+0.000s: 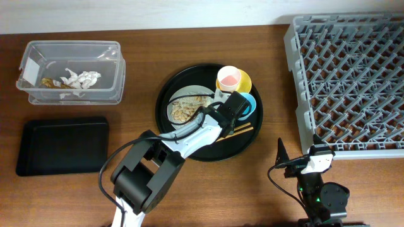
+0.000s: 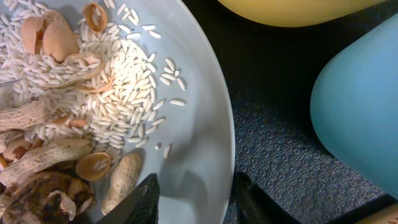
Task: Sort waste into correct bins and load items into the dishwasher rack
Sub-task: 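Grasp the grey plate rim and lift it off the tray, then tilt the held plate over the small black tray to dump food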
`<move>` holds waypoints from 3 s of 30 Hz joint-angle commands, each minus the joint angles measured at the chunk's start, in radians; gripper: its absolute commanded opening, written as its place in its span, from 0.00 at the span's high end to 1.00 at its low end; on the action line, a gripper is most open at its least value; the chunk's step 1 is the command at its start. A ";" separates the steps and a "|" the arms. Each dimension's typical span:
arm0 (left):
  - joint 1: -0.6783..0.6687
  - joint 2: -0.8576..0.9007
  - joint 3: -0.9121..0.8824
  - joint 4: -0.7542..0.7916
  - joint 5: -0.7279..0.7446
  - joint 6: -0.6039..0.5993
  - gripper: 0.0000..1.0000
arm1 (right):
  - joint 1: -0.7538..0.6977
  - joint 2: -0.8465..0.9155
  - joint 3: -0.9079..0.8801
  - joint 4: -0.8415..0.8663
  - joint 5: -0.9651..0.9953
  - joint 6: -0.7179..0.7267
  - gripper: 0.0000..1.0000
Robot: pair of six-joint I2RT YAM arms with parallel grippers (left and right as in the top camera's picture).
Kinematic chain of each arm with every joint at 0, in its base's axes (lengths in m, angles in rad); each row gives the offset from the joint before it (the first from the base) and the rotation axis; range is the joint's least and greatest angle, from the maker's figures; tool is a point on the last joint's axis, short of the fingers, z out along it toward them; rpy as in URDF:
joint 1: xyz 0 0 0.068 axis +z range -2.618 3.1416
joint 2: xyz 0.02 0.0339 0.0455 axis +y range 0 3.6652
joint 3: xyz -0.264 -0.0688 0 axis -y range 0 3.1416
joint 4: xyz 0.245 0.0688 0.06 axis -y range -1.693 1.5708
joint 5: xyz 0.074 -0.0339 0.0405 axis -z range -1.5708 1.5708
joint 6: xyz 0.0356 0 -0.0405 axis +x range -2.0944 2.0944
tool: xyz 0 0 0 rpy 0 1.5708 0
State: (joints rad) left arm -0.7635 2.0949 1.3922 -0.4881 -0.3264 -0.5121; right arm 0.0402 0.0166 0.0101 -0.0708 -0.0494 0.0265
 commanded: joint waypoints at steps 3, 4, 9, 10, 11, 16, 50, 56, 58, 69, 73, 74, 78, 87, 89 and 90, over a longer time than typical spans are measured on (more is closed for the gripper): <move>-0.001 0.025 0.025 -0.013 -0.012 0.013 0.66 | 0.005 -0.004 -0.005 -0.005 0.006 0.007 0.02; -0.001 0.024 0.032 -0.018 -0.011 0.013 0.69 | 0.005 -0.004 -0.005 -0.005 0.006 0.007 0.02; -0.001 0.024 0.048 -0.026 -0.011 0.013 0.76 | 0.005 -0.004 -0.005 -0.005 0.006 0.007 0.02; -0.002 0.024 0.050 -0.027 -0.012 0.013 0.78 | 0.005 -0.004 -0.005 -0.005 0.005 0.007 0.02; -0.002 0.024 0.051 -0.028 -0.011 0.013 0.80 | 0.005 -0.004 -0.005 -0.005 0.006 0.007 0.02; -0.006 0.024 0.055 -0.047 -0.013 0.013 0.87 | 0.005 -0.004 -0.005 -0.005 0.006 0.007 0.02; -0.060 0.024 0.266 -0.294 -0.236 0.012 0.99 | 0.005 -0.004 -0.005 -0.005 0.006 0.007 0.02; -0.060 0.024 0.298 -0.364 -0.272 0.001 0.99 | 0.005 -0.004 -0.005 -0.005 0.006 0.007 0.02; -0.060 0.024 0.320 -0.406 -0.273 -0.006 0.99 | 0.005 -0.004 -0.005 -0.005 0.006 0.007 0.02; 0.062 0.010 0.500 -0.667 -0.237 -0.126 0.99 | 0.005 -0.004 -0.005 -0.005 0.006 0.007 0.02; 0.166 -0.031 0.511 -0.703 -0.191 -0.138 0.99 | 0.005 -0.004 -0.005 -0.005 0.006 0.007 0.02; 0.193 -0.043 0.511 -0.716 -0.183 -0.154 0.99 | 0.005 -0.004 -0.005 -0.005 0.006 0.007 0.02; 0.345 -0.114 0.511 -0.761 -0.118 -0.180 0.99 | 0.005 -0.004 -0.005 -0.005 0.006 0.007 0.02; 0.678 -0.190 0.511 -0.782 0.071 -0.180 0.99 | 0.005 -0.004 -0.005 -0.005 0.006 0.007 0.01; 0.730 -0.190 0.510 -0.782 0.112 -0.180 0.99 | 0.005 -0.004 -0.005 -0.005 0.006 0.007 0.02; 0.762 -0.190 0.510 -0.781 0.134 -0.180 0.99 | 0.005 -0.004 -0.005 -0.005 0.006 0.007 0.02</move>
State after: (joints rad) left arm -0.0734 1.9308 1.8832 -1.2675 -0.2932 -0.6788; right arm 0.0402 0.0166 0.0101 -0.0708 -0.0494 0.0265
